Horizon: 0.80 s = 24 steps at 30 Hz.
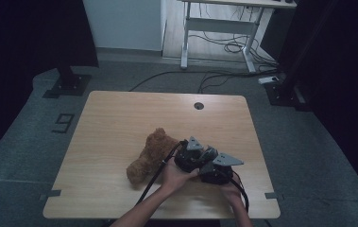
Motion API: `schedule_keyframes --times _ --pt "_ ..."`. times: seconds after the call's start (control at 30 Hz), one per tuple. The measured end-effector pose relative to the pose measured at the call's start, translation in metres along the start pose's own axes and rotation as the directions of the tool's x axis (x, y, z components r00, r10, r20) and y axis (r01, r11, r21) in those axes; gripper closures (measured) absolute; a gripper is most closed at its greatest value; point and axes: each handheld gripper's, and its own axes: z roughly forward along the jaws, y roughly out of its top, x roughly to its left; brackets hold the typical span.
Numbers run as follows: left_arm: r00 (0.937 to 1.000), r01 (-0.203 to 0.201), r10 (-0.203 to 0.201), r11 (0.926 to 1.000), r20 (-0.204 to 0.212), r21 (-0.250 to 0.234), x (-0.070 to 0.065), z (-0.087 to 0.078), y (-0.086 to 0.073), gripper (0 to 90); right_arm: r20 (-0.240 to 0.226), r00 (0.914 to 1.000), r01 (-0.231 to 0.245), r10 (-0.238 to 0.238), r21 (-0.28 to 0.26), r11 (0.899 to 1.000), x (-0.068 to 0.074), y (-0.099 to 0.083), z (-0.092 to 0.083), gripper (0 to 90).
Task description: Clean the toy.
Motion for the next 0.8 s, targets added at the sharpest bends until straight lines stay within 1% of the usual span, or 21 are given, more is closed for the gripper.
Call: schedule_keyframes --times 0.07,0.13,0.2,0.27,0.3,0.33,0.37,0.43,0.5,0.67,0.8 --pt "0.9999 -0.010 0.010 1.0000 -0.013 0.000 0.001 -0.004 -0.001 81.2 -0.003 1.0000 -0.001 0.001 -0.004 1.000 0.000 0.000 0.000 32.0" --pt "0.9997 -0.005 0.004 1.0000 -0.024 -0.007 0.005 -0.009 -0.001 81.2 0.000 0.9999 0.013 -0.013 -0.004 1.000 0.001 0.000 0.000 32.0" --pt "0.9988 0.007 -0.008 0.9998 -0.048 -0.016 0.013 -0.017 -0.003 81.1 0.004 0.9998 0.017 -0.017 -0.007 1.000 0.001 0.000 0.001 32.0" --pt "0.9971 0.026 -0.028 0.9994 -0.070 -0.023 0.022 -0.023 -0.005 81.0 0.005 0.9998 0.019 -0.019 -0.008 1.000 0.001 0.000 0.001 32.0" --pt "0.9954 0.042 -0.044 0.9987 -0.085 -0.029 0.030 -0.029 -0.007 81.0 0.005 0.9998 0.019 -0.019 -0.009 1.000 0.001 0.000 0.001 32.0" --pt "0.9940 0.057 -0.060 0.9978 -0.091 -0.035 0.036 -0.033 -0.009 80.9 0.005 0.9998 0.019 -0.019 -0.009 1.000 0.001 0.000 0.001 31.9" --pt "0.9926 0.076 -0.080 0.9962 -0.091 -0.041 0.043 -0.038 -0.011 80.9 0.004 0.9998 0.020 -0.020 -0.010 1.000 0.001 0.000 0.001 31.9" --pt "0.9906 0.096 -0.100 0.9940 -0.093 -0.053 0.051 -0.044 -0.014 80.9 0.004 0.9997 0.025 -0.025 -0.015 1.000 0.002 0.000 0.001 31.9" --pt "0.9895 0.106 -0.111 0.9924 -0.093 -0.063 0.056 -0.050 -0.017 80.8 0.004 0.9995 0.031 -0.031 -0.015 0.999 0.002 0.000 0.001 31.9" --pt "0.9885 0.087 -0.096 0.9936 -0.118 -0.072 0.058 -0.058 -0.019 80.9 0.003 0.9996 0.027 -0.027 -0.018 0.999 0.002 0.000 0.001 31.8" --pt "0.9846 0.090 -0.102 0.9922 -0.143 -0.086 0.065 -0.068 -0.021 80.8 0.001 0.9998 0.019 -0.019 -0.018 1.000 0.001 0.000 0.001 31.7"
